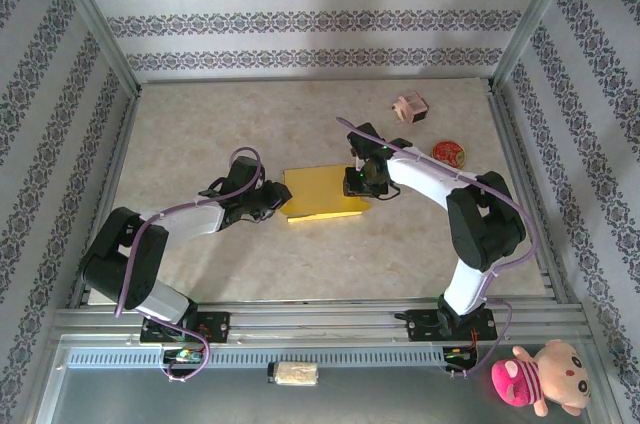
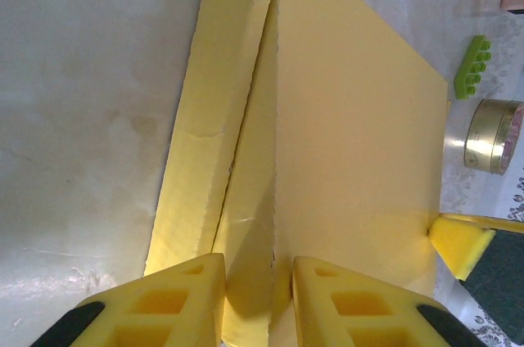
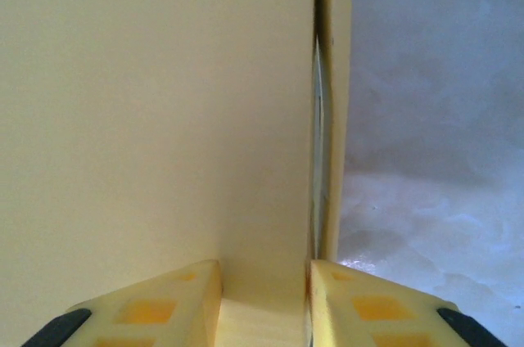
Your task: Fold the paper box
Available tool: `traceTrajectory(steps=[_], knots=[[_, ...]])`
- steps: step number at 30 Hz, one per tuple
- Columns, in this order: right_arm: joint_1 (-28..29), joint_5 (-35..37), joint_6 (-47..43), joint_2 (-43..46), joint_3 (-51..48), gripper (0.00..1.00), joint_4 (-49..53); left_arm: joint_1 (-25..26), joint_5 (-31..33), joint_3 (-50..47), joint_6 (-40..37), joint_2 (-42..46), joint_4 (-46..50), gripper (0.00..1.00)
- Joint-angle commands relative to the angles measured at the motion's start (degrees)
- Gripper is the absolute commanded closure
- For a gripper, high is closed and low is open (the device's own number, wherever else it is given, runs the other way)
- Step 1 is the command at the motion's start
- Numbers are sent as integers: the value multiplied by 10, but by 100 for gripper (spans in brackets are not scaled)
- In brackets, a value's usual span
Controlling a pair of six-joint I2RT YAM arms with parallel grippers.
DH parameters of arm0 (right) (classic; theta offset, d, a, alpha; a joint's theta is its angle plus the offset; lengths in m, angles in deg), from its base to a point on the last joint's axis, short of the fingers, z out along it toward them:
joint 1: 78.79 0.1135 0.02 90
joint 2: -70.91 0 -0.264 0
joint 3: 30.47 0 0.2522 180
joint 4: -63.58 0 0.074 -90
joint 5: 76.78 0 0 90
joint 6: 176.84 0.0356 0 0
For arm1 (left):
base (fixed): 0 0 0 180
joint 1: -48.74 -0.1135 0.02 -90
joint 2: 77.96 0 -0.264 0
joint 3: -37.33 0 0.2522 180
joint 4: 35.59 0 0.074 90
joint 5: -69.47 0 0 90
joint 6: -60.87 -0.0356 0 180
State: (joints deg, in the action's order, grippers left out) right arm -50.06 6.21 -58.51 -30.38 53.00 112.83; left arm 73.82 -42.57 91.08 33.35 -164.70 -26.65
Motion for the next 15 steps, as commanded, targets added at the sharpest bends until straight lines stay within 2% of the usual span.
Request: traceTrajectory(steps=[1,10,15], knots=[[1,-25,11,17,19,66,2,8,-4,-1,14,0,20,74],[8,-36,23,1,22,67,-4,12,-34,7,36,-20,4,82],[9,-35,23,1,17,68,-5,15,-40,1,52,-35,-24,83]])
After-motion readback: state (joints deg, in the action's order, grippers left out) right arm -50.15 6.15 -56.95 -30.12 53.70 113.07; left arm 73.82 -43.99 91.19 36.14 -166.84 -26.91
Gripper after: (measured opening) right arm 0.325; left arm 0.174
